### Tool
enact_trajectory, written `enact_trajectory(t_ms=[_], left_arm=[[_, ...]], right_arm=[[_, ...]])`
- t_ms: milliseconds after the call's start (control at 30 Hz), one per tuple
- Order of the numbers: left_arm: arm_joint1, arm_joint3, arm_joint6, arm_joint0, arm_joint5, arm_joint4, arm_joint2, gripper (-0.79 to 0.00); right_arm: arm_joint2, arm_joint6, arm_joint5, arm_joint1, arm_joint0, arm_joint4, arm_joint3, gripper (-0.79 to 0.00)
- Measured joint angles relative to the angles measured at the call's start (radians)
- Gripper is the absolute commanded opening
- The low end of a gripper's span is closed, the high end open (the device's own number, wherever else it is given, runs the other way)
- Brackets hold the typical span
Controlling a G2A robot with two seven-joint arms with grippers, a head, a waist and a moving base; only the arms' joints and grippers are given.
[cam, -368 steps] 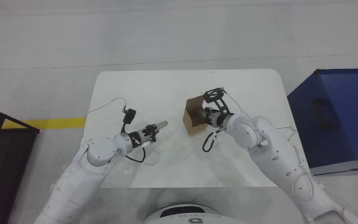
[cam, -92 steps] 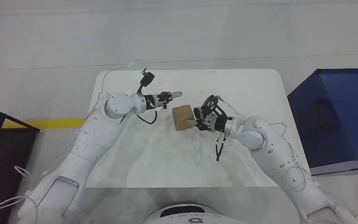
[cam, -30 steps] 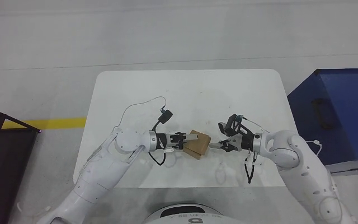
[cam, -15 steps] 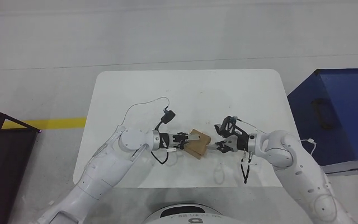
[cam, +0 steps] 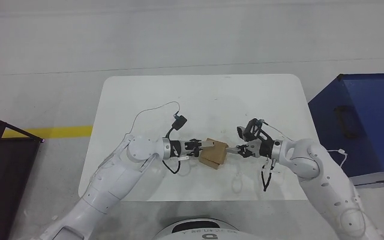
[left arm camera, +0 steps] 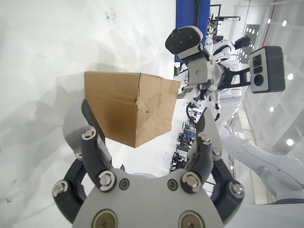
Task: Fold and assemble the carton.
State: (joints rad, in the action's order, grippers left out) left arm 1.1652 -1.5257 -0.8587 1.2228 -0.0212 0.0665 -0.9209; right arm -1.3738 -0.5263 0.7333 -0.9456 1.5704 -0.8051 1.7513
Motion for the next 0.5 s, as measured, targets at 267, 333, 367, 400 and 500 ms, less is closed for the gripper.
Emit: enact_trajectory(t_ms=[267, 333, 367, 400, 500], left_arm=[[0.006, 0.01, 0.036, -0.001, 0.027, 0.014, 0.009, 0.0], [0.008, 0.016, 0.04, -0.005, 0.03, 0.016, 0.014, 0.0], [0.009, 0.019, 0.04, -0.007, 0.031, 0.016, 0.017, 0.0], [0.009, 0.021, 0.04, -0.009, 0.032, 0.016, 0.019, 0.0], [0.011, 0.03, 0.038, -0.014, 0.036, 0.019, 0.023, 0.0]], right_arm=[[-0.023, 0.009, 0.012, 0.008, 0.043, -0.015, 0.006, -0.129], [-0.012, 0.015, 0.008, 0.007, 0.039, -0.017, 0.004, -0.132], [-0.006, 0.017, 0.008, 0.006, 0.036, -0.017, 0.001, -0.132], [0.002, 0.018, 0.009, 0.006, 0.032, -0.016, -0.003, -0.139], [0.026, 0.018, 0.011, 0.003, 0.011, -0.015, -0.028, -0.139]])
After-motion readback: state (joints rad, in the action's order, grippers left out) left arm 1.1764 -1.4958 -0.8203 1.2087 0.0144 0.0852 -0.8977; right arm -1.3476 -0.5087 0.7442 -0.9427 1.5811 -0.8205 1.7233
